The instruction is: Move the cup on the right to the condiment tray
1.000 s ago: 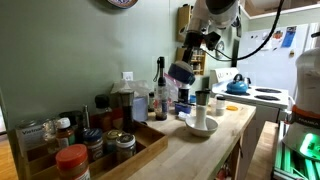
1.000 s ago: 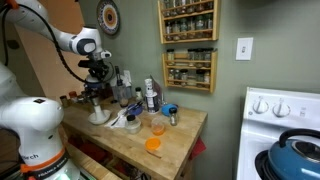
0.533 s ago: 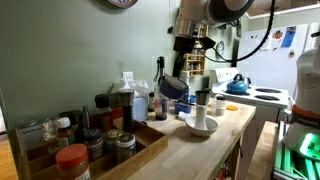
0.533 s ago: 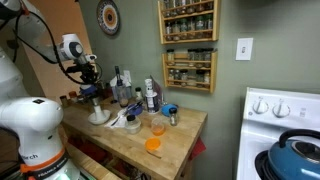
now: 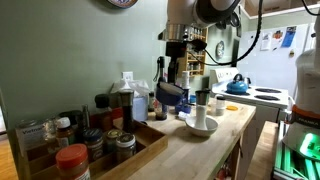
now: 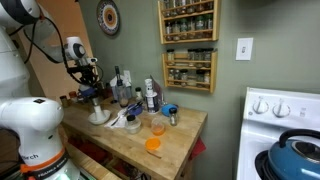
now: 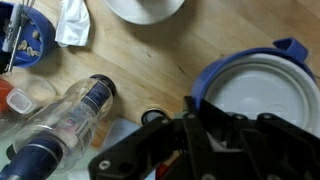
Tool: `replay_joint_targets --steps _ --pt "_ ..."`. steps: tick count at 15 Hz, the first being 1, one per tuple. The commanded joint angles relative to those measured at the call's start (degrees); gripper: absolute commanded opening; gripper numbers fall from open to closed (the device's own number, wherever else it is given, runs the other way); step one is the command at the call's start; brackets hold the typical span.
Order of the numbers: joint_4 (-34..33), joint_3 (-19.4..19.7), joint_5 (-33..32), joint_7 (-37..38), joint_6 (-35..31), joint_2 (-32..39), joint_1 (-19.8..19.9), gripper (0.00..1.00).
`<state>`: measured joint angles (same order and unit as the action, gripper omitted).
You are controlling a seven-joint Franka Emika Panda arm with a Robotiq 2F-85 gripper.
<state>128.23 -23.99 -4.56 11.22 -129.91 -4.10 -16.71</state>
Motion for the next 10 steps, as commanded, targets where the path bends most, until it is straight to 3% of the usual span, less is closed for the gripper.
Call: replay_joint_targets --steps 1,2,5,10 --pt "-1.39 -0.53 -7.59 9.82 -2.06 2.81 -1.51 0.02" --pt "-3.26 -1.26 -12.67 13.98 -0.22 4.87 -2.01 0.02" --pt "-7.98 -1.46 -20.11 20.69 5.41 10.25 -4.67 0.02" --pt "-19.64 0.45 -21.37 17.81 15.04 21.35 -10.51 0.02"
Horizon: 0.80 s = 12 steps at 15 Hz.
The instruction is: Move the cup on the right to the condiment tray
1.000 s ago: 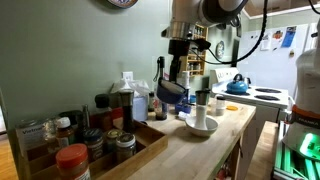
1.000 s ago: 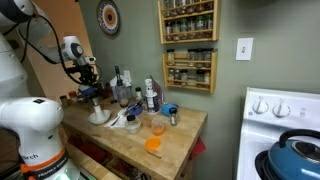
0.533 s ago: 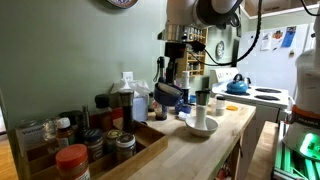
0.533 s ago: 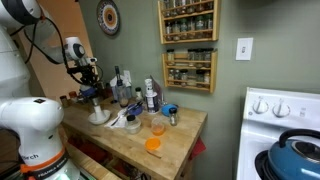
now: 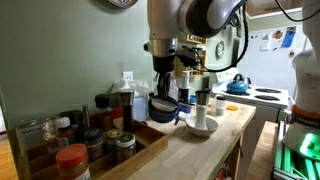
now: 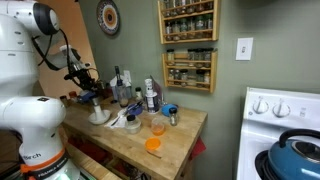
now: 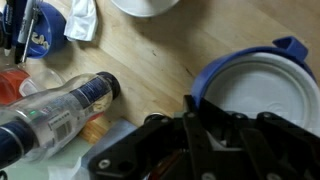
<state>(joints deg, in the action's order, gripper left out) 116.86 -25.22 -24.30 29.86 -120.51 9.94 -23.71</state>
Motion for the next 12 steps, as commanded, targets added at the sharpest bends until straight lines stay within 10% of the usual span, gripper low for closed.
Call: replay_joint_targets --steps 1,12 --pt "-10.56 2.42 -2.05 -1.21 6.17 9.34 -4.55 0.02" --pt "-12.6 6.2 2.36 -5.84 2.34 13.15 -6.58 0.02"
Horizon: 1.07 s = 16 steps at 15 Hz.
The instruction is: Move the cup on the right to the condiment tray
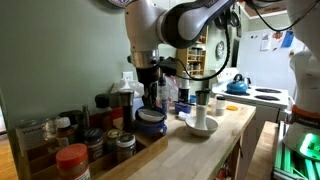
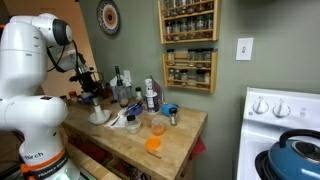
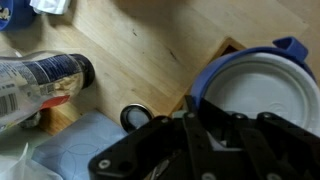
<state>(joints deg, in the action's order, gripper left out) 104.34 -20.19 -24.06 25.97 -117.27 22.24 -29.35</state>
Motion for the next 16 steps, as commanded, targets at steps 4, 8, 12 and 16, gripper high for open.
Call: replay_joint_targets --steps 4,8,12,16 --pt "-0.03 1.61 3.41 -2.28 -4.05 1.81 -0.78 0.02" --pt "0.09 2.25 5.2 -3.5 -5.49 3.09 -0.63 0.02" --pt "0.18 3.23 7.18 -4.98 -5.81 4.18 -0.14 0.02" --pt "0.04 3.91 8.7 -6.11 -6.3 4.69 0.0 0.34"
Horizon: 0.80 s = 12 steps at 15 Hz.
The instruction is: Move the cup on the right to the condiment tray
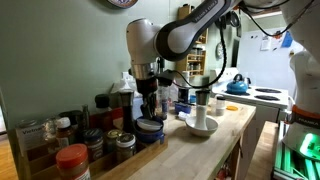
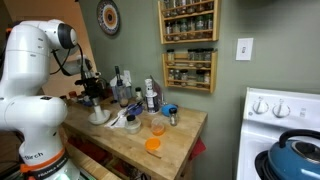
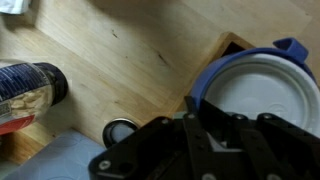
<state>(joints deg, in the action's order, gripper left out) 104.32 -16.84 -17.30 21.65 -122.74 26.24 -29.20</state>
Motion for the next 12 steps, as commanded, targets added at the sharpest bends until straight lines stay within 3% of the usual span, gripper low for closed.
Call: replay_joint_targets --steps 1,10,12 --pt "-0.01 0.64 2.24 -2.11 -0.44 0.84 -0.2 0.35" --pt "3.76 0.55 1.64 -1.07 -0.65 -4.92 -1.14 1.0" --pt "4.96 0.52 0.93 -0.51 -1.27 -6.56 -1.34 1.0"
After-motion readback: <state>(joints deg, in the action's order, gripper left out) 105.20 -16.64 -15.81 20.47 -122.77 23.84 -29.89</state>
